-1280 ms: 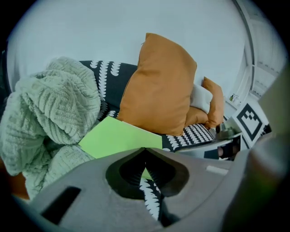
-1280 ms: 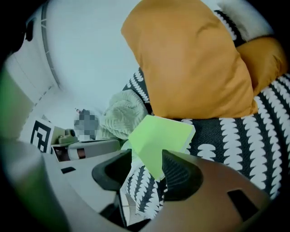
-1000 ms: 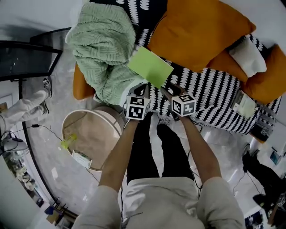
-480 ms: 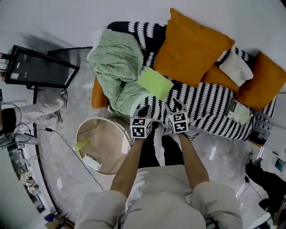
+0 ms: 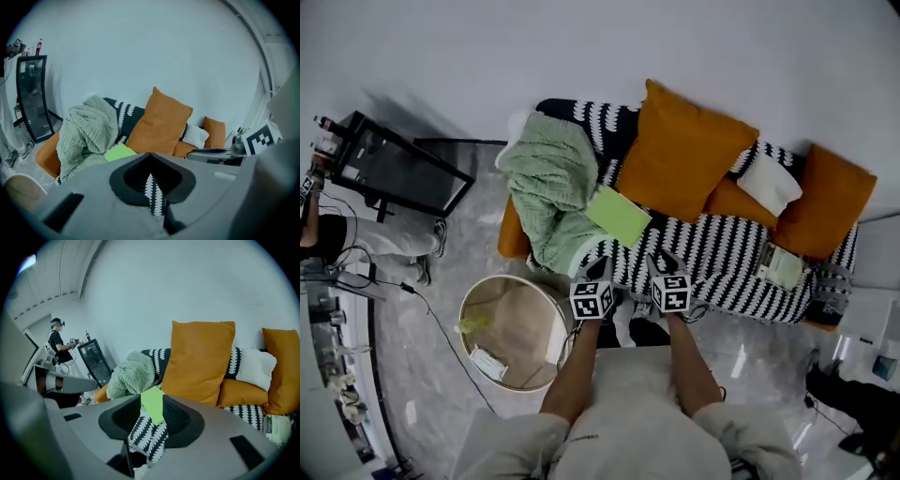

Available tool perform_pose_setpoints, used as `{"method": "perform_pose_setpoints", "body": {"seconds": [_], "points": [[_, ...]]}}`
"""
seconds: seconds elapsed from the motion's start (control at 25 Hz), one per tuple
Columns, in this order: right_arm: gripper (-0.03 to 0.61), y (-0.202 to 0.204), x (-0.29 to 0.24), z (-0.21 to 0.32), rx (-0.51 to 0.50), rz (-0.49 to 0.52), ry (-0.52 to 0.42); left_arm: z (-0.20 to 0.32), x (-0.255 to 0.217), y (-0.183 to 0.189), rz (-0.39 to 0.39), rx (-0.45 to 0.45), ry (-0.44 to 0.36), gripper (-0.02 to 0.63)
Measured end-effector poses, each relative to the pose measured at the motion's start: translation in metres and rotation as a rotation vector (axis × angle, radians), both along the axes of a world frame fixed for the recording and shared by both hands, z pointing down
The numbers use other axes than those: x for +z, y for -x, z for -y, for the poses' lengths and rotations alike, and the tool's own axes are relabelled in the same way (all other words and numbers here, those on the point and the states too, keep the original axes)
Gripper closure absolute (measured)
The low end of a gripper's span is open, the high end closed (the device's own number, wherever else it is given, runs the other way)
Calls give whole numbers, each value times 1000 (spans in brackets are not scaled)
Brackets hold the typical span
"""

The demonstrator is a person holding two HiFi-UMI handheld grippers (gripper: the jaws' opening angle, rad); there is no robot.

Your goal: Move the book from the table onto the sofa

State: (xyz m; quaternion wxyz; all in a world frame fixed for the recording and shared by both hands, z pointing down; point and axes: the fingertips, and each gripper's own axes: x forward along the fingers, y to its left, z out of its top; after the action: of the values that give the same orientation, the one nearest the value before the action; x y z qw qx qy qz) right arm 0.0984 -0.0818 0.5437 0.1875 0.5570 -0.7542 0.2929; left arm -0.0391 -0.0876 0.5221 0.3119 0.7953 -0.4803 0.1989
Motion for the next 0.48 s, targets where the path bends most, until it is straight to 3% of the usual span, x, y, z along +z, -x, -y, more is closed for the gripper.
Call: {"method": "perform_pose_setpoints", "body": {"seconds": [0.2,0.32,0.48], "points": [[456,-8,-7,-1,24,19,25,-8,-13,-6,-19,-61,7,604],[456,2,-19,6,-8,25,14,-5,-15,-10,-10,-41,16,604],[457,15,-31,11,-73,18,6,0,-18,-10,-65,-71,30,604]]}}
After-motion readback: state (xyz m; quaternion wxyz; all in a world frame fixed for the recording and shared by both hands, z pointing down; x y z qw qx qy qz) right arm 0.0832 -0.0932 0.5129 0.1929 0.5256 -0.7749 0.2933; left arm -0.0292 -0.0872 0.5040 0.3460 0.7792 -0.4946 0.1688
